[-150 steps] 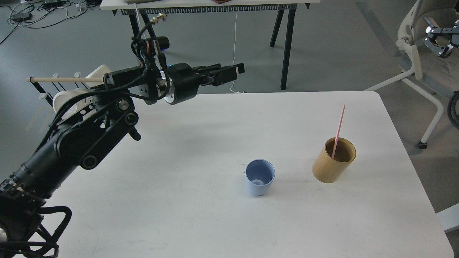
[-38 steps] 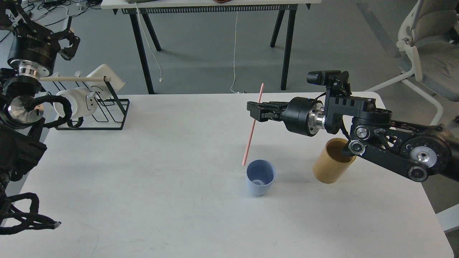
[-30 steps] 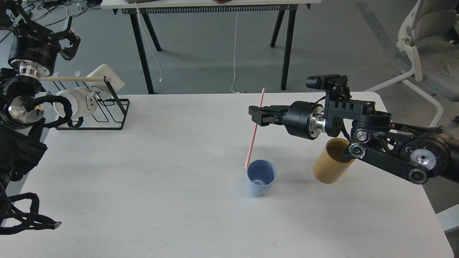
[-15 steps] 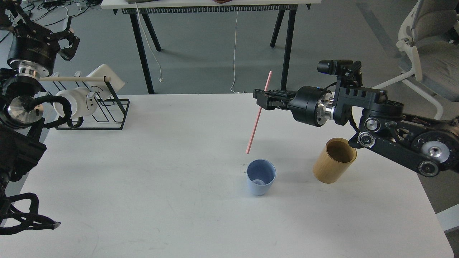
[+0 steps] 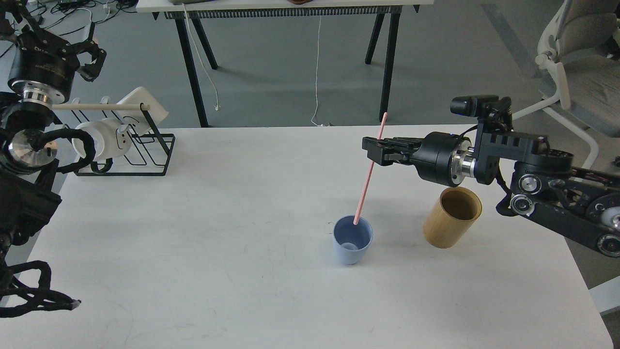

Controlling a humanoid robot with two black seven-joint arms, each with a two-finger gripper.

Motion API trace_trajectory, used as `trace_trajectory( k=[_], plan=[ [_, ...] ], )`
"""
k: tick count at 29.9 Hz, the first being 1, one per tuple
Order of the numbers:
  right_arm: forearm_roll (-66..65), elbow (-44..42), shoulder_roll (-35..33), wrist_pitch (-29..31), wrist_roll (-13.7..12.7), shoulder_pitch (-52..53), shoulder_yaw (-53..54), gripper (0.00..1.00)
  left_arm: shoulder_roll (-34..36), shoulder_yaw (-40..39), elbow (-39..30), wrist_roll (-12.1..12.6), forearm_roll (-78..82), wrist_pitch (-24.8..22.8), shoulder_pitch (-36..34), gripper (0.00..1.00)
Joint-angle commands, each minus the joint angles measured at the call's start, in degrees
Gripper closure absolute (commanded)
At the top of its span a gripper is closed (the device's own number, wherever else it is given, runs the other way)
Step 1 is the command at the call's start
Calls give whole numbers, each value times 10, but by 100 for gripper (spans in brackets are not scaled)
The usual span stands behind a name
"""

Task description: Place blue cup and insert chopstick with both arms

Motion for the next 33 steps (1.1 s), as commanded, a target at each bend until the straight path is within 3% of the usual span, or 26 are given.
trace_trajectory(
  k=[1, 5, 7, 10, 12, 16, 19, 26, 33],
  plan=[
    [-1, 1, 4, -1, 0, -17, -15, 98, 1, 0, 0, 0, 0, 0, 0, 0],
    [-6, -2, 14, -1, 0, -31, -17, 97, 1, 0, 0, 0, 0, 0, 0, 0],
    [-7, -4, 20, -1, 0, -35, -18, 91, 1, 0, 0, 0, 0, 0, 1, 0],
    [-7, -5, 21, -1, 0, -42, -18, 71, 0, 0, 0, 0, 0, 0, 1, 0],
    [-6, -5, 20, -1, 0, -46, -17, 53, 0, 0, 1, -1, 0, 0, 2, 0],
    [-2, -5, 20, -2, 2, -46, -8, 34, 0, 0, 1, 0, 0, 0, 1, 0],
    [3, -5, 21, -2, 5, -45, 17, 6, 0, 0, 1, 0, 0, 0, 1, 0],
    [48, -42, 22, -3, 7, -46, 181, 2, -1, 0, 1, 0, 0, 0, 0, 0],
    [211, -182, 62, -2, 8, -32, 310, 0, -7, 0, -1, -1, 0, 0, 0, 0]
  ],
)
